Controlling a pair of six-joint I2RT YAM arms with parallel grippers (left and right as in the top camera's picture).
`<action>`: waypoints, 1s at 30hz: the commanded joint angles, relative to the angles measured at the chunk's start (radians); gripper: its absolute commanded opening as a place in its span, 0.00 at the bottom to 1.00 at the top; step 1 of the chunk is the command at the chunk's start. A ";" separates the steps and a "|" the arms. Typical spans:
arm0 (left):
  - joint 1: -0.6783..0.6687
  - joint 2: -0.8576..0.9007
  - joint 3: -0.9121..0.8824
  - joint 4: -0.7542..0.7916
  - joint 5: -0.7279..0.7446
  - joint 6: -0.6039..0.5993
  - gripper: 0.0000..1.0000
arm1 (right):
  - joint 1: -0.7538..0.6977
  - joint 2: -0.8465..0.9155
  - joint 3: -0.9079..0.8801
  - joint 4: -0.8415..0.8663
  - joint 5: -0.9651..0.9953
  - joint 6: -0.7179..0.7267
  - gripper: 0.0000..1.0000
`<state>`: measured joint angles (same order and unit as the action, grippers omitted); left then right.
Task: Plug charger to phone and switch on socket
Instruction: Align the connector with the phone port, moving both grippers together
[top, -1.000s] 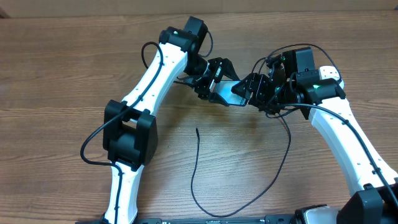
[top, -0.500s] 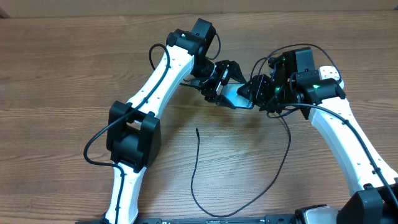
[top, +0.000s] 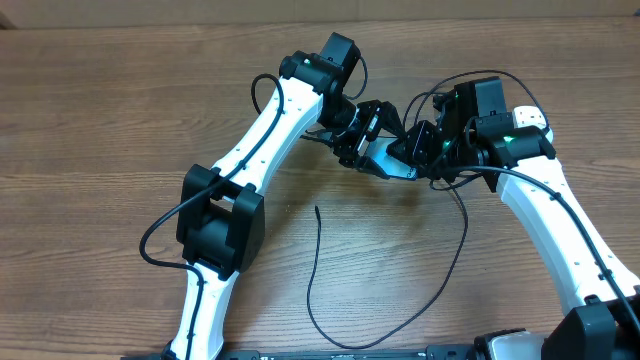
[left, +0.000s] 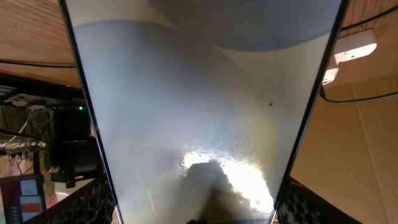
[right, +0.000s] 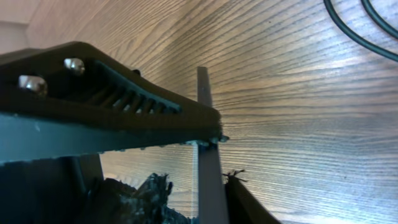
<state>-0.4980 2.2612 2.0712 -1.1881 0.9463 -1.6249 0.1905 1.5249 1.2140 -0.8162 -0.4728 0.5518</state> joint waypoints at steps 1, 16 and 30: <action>-0.007 -0.001 0.027 0.002 0.042 -0.026 0.04 | 0.006 -0.010 0.016 -0.002 0.013 -0.001 0.27; -0.007 -0.001 0.027 0.019 0.028 -0.028 0.04 | 0.006 -0.010 0.016 -0.012 0.013 -0.002 0.04; -0.006 -0.001 0.027 0.018 -0.110 -0.009 0.99 | -0.003 -0.010 0.016 0.010 0.009 -0.001 0.04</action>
<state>-0.4980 2.2612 2.0720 -1.1809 0.9241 -1.6314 0.1894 1.5253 1.2137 -0.8146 -0.4431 0.5606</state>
